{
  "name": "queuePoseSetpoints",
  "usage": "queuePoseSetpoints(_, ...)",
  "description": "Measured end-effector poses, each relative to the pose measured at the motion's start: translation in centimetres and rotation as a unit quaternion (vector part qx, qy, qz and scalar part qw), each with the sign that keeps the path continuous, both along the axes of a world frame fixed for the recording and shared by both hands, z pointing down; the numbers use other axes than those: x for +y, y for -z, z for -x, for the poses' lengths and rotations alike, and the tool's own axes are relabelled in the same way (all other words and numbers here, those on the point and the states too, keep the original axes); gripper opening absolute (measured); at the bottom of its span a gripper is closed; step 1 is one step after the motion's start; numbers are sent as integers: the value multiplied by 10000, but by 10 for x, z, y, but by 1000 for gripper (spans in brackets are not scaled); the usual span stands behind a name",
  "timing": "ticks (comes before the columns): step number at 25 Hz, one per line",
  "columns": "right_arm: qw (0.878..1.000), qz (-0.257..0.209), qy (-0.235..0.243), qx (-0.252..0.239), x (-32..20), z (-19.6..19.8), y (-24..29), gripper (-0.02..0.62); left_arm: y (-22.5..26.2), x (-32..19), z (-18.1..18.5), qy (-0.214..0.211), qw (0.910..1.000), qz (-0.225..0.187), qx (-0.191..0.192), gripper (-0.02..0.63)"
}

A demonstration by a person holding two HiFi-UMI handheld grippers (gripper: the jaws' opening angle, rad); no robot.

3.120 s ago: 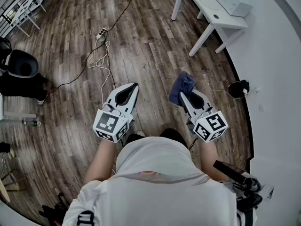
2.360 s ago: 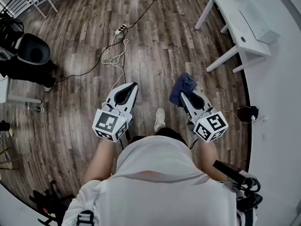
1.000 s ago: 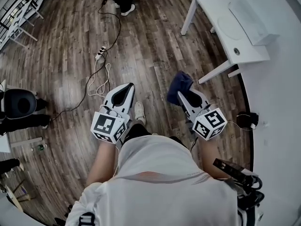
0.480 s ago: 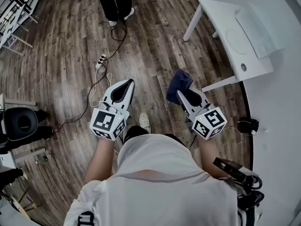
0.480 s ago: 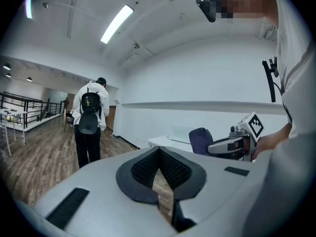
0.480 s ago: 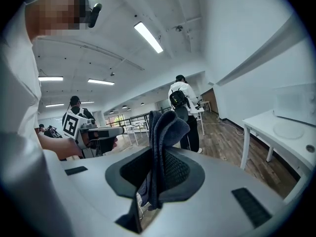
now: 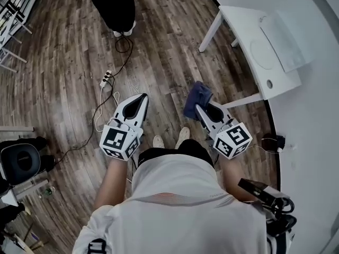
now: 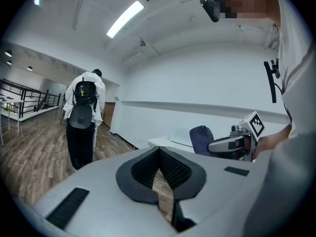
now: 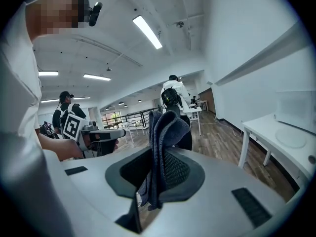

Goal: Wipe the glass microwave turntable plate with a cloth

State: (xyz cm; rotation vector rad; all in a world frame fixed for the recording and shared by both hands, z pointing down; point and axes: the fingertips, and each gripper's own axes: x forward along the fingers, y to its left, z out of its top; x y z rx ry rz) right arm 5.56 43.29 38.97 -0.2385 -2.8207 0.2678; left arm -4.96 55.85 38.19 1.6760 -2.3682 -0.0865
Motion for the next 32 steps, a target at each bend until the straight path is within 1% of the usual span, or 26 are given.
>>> queuePoseSetpoints(5, 9999, 64, -8, 119, -23, 15, -15, 61, -6, -34, 17, -124, 9999, 7, -4, 11)
queuePoseSetpoints(11, 10000, 80, 3, -6, -76, 42, -12, 61, 0, -87, 45, -101, 9999, -4, -89, 11)
queuePoseSetpoints(14, 9999, 56, -4, -92, -113, 59, -9, 61, 1, -125, 62, -144, 9997, 23, -178, 10)
queuePoseSetpoints(18, 9999, 19, 31, -145, -171, 85, -6, 61, 9, -183, 84, -124, 9995, -60, -276, 11)
queuePoseSetpoints(21, 9997, 4, 72, -244, -211, 109, 2, 61, 11, -218, 103, -73, 9996, -27, -270, 10)
queuePoseSetpoints(23, 9996, 4, 44, -281, -237, 119, 7, 61, 11, -241, 111, -69, 9997, -2, -239, 11)
queuePoseSetpoints(25, 9995, 20, -52, -301, -268, 123, 7, 61, 12, -269, 115, -124, 9996, 28, -247, 11)
queuePoseSetpoints(28, 9991, 54, -295, -301, -326, 120, 4, 61, 13, -327, 119, -299, 9992, 57, -268, 11)
queuePoseSetpoints(32, 9947, 98, -973, -313, -396, 101, 1, 61, 13, -409, 116, -907, 9955, 85, -271, 11)
